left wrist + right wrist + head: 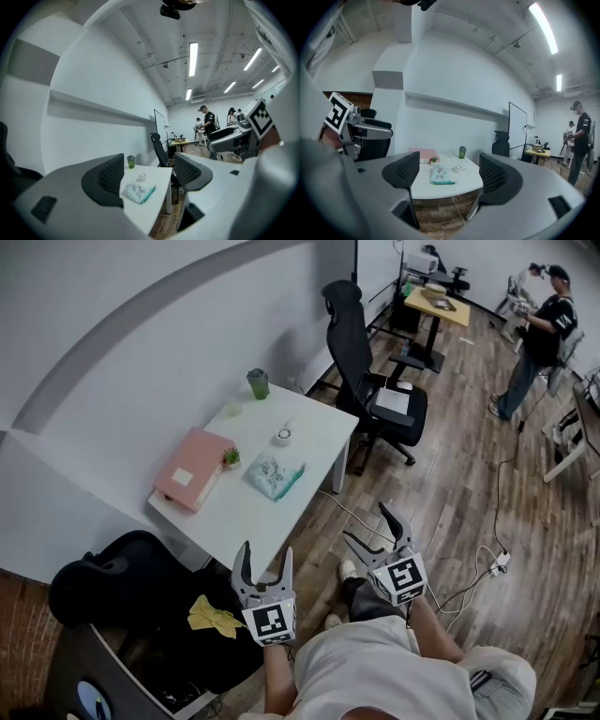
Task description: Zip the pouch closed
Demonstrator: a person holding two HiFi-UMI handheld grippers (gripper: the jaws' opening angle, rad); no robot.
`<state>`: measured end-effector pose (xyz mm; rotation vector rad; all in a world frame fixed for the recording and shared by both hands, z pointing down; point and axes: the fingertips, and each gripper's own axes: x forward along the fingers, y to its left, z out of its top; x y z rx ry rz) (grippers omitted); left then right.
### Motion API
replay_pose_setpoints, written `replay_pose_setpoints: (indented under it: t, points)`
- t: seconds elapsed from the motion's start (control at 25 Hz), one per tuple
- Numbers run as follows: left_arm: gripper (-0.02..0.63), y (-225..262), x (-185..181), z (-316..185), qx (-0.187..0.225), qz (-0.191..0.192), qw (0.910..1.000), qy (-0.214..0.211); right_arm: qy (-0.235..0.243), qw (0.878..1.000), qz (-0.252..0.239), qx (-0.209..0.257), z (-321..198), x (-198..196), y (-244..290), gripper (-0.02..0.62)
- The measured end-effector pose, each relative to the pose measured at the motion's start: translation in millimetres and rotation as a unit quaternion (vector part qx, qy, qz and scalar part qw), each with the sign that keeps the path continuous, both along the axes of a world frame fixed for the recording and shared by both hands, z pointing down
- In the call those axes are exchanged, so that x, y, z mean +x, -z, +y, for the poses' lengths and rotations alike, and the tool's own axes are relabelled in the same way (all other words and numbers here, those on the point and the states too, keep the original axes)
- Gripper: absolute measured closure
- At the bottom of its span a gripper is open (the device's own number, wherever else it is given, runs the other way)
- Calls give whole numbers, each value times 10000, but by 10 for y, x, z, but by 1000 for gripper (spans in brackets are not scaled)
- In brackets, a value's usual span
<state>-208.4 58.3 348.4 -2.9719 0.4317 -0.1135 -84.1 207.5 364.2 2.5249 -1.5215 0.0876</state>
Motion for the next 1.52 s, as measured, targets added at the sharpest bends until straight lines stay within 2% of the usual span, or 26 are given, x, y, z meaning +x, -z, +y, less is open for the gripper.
replay_pose_setpoints:
  t: [0.16,0.92,1.32,1.52]
  points:
    - [273,-10,214,-128,-104,45,9999,95,71,10000,-11,-1,-154,234,-22,206]
    - [272,53,1408,-489,63,-239,9973,693,772,9967,-247,56,-732,1575,-24,207]
    - [271,1,1862,-586,32,-290,9941,1048,1092,9932,-397,107,-946,2093,-109,207]
    - [272,-41,2049,-653,6,-325,9935,1087,1207,9919,-393,104,-1068,2263,-141,207]
